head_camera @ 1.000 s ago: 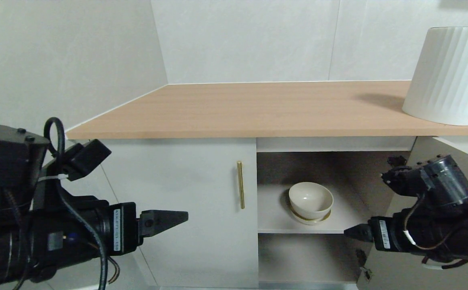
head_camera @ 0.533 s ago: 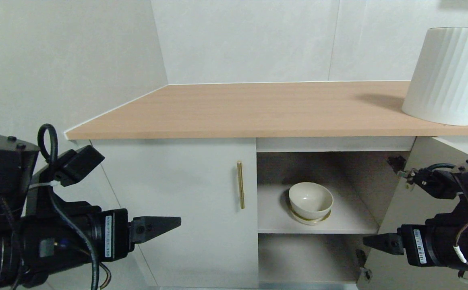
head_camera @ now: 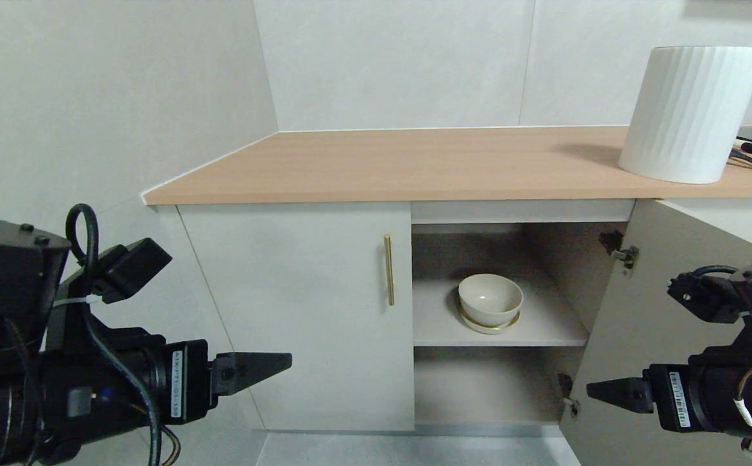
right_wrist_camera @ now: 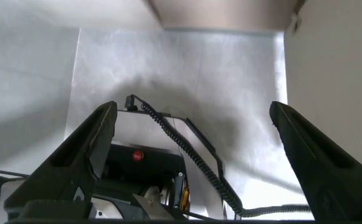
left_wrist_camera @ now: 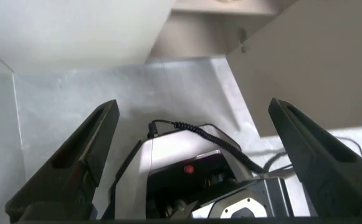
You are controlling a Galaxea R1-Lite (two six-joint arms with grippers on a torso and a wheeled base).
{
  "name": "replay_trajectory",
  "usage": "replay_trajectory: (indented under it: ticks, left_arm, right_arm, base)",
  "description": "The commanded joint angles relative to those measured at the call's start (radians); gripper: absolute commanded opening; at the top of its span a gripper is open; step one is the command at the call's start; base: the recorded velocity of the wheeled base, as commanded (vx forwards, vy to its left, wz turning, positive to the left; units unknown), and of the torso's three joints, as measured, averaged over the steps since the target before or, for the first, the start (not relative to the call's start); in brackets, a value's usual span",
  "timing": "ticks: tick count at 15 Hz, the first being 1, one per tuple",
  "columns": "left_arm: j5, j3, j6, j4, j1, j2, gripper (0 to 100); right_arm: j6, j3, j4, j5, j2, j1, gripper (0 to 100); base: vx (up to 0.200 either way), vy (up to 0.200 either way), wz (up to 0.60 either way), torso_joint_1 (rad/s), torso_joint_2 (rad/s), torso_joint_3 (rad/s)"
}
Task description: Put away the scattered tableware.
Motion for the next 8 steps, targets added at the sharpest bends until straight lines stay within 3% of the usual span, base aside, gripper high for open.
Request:
replay_trajectory:
  ticks: [1, 8]
  left_arm:
    - [0.000, -0.001, -0.001, 0.001, 0.000, 0.004, 100]
    - [-0.002, 0.001, -0.001, 0.001, -0.002, 0.003, 100]
  right_arm:
    - [-0.001, 0.002, 0.000, -0.001, 0.007, 0.000, 100]
    - [-0.001, 0.008, -0.002, 0.004, 0.016, 0.000, 100]
  base:
    - [-0.200, 0.000, 0.00, 0.007, 0.00, 0.007]
    - [-0.200, 0.000, 0.00, 0.000, 0.00, 0.002]
